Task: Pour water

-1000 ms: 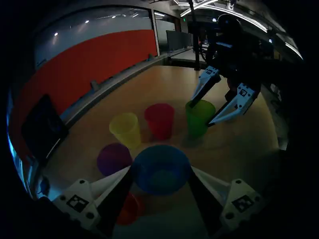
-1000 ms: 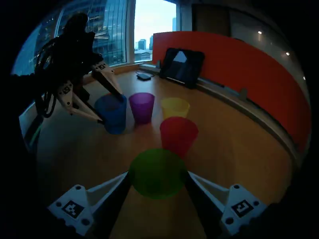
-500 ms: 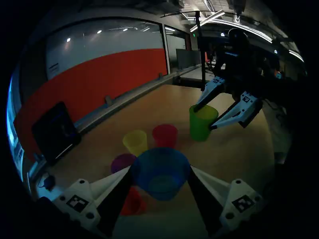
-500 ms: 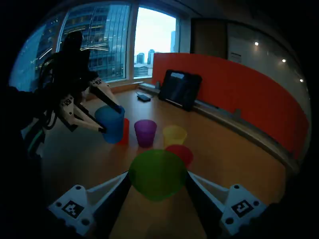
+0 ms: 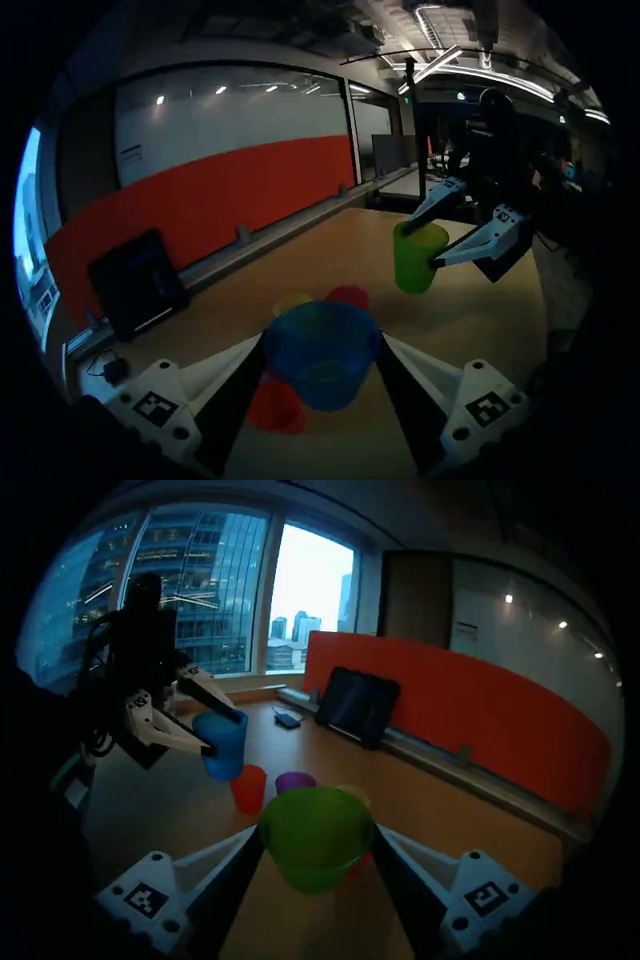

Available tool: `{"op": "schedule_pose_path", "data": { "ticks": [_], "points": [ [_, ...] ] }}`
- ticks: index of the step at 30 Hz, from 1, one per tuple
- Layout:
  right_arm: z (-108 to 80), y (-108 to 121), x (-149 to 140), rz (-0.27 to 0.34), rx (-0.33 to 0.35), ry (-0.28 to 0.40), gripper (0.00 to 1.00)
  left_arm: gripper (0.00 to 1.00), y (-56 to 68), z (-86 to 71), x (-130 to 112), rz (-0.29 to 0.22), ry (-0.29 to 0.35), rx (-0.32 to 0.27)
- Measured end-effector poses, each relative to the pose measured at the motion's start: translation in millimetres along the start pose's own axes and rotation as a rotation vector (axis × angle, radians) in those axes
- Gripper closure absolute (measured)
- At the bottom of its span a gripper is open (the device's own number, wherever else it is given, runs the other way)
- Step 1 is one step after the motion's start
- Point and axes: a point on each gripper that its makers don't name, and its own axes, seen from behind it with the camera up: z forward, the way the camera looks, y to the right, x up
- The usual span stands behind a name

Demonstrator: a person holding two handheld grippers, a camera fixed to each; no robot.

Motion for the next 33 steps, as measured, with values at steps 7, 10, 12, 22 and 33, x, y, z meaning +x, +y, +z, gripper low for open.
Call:
{"op": "schedule_pose_path", "data": {
  "ticks": [7, 10, 12, 22, 33],
  "points": [
    [-2.9, -8.6, 25.9, 0.001, -0.006, 0.078, 0.06, 0.11, -9.9, -15.7, 14.5, -0.035, 0.066, 0.027],
    [-4.7, -11.7, 37.3, 0.007, -0.006, 0.112, 0.06, 0.11, -12.7, -21.4, 20.5, -0.045, 0.093, 0.035],
    [-6.0, -13.2, 45.0, 0.012, -0.007, 0.135, 0.06, 0.11, -14.3, -25.1, 25.5, -0.049, 0.113, 0.041],
    [-9.4, -12.7, 79.4, 0.035, -0.018, 0.228, 0.06, 0.11, -20.7, -40.5, 53.1, -0.065, 0.198, 0.053],
    [-9.0, -15.7, 91.7, 0.029, -0.014, 0.254, 0.07, 0.11, -24.6, -51.9, 75.9, -0.079, 0.262, 0.058]
  ]
}}
